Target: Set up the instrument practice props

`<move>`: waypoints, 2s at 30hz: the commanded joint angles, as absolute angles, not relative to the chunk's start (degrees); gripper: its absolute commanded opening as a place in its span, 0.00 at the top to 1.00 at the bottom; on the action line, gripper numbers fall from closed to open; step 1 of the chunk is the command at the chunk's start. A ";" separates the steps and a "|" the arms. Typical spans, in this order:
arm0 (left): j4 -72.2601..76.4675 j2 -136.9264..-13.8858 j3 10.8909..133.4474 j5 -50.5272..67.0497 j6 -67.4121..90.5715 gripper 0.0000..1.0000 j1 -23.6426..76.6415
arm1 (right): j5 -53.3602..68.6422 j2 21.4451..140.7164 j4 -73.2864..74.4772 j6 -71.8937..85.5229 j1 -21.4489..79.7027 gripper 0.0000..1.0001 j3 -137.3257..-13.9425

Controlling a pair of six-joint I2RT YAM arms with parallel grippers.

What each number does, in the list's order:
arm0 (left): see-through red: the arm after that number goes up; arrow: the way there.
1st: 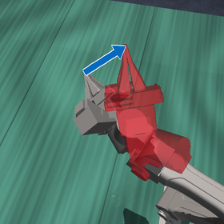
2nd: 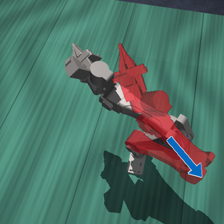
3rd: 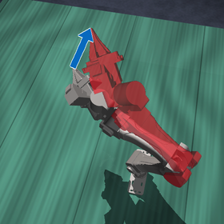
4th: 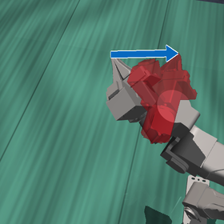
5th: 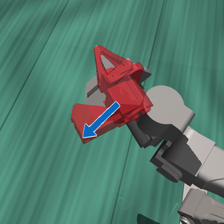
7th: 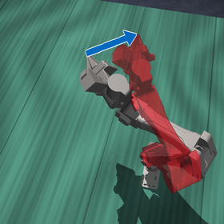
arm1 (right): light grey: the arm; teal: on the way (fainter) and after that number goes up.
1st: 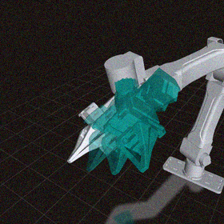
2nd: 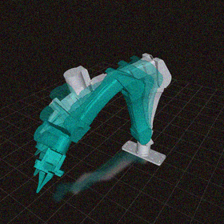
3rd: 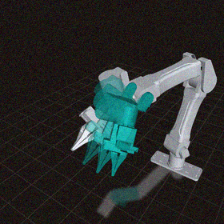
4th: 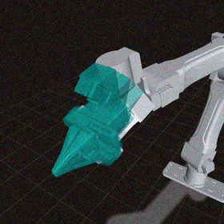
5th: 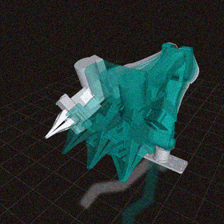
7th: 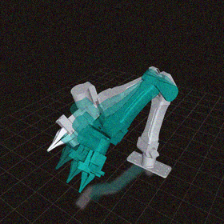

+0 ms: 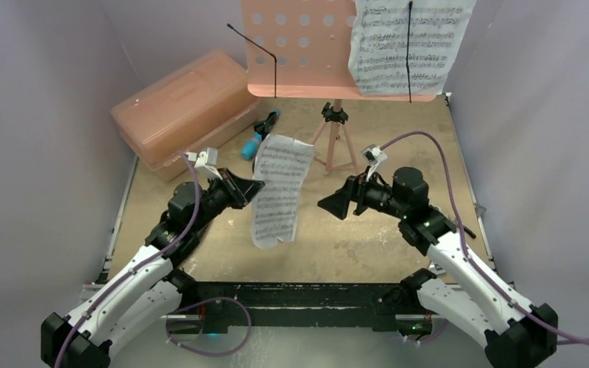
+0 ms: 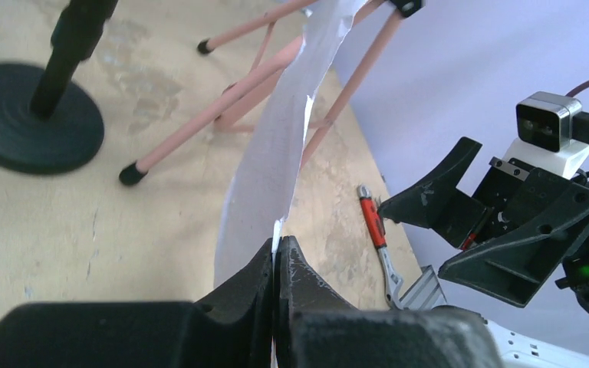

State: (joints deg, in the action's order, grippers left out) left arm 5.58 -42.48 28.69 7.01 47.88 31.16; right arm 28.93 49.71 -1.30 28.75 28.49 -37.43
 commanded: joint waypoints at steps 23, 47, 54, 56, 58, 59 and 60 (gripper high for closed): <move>13.77 -38.87 41.49 26.55 40.28 1.00 31.24 | 27.86 36.56 -23.19 28.36 28.65 0.04 -30.63; 27.52 -44.78 44.05 35.86 47.62 1.00 31.26 | 40.76 44.50 -32.61 31.78 28.67 0.07 -35.73; 25.86 -43.93 43.11 33.49 45.65 1.00 31.28 | 42.96 46.70 -32.63 35.42 28.65 0.24 -39.20; 24.30 -43.37 43.08 32.50 44.40 1.00 31.29 | 42.56 46.95 -32.42 36.11 28.70 0.32 -39.62; 22.91 -42.82 43.08 31.05 43.02 1.00 31.28 | 42.17 47.17 -32.13 37.18 28.65 0.37 -39.87; 22.34 -42.41 42.99 30.35 42.31 1.00 31.29 | 42.00 47.26 -31.70 37.84 28.68 0.40 -40.10; 21.80 -42.19 42.98 29.51 41.75 1.00 31.26 | 41.79 47.47 -30.84 38.38 28.71 0.43 -40.45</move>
